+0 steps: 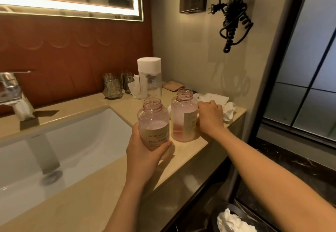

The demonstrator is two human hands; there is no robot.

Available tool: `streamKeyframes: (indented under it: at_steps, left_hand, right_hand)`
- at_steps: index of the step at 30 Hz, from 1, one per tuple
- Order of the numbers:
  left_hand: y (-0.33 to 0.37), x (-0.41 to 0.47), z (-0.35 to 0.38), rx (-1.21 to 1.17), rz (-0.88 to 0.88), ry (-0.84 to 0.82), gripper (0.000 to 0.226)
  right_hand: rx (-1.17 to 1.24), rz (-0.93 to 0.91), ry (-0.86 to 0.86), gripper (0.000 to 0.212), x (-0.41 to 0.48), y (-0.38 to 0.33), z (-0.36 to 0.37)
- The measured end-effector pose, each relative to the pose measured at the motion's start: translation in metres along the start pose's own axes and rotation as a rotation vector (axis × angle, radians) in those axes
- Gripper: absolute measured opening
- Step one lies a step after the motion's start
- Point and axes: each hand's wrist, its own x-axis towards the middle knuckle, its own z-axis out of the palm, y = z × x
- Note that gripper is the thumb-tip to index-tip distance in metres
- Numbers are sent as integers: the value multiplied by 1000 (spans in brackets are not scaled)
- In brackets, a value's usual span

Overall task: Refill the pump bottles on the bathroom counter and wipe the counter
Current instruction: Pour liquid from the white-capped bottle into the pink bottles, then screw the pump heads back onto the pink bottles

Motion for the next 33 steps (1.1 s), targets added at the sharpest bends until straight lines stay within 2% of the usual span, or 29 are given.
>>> streamKeyframes:
  at_steps: [7, 10, 13, 16, 23, 27, 33]
  left_hand:
    - [0, 1, 0, -2, 11, 6, 81]
    - [1, 1, 1, -7, 15, 2, 81]
    - [1, 1, 0, -18, 5, 1, 82]
    - [0, 1, 1, -14, 1, 4, 82]
    - [1, -1, 0, -19, 4, 2, 83]
    - [0, 0, 0, -19, 1, -3, 84]
    - [-2, 0, 0, 1, 21, 3, 83]
  right_hand:
    - [651, 282, 46, 52, 5, 8, -8]
    - [803, 300, 94, 62, 7, 15, -21]
    - [891, 222, 154, 64, 9, 18, -36]
    - [842, 44, 238, 61, 11, 19, -55]
    - [491, -416, 494, 54, 21, 6, -94]
    - [296, -559, 646, 49, 28, -3, -104]
    - [206, -719, 763, 40, 39, -12, -115]
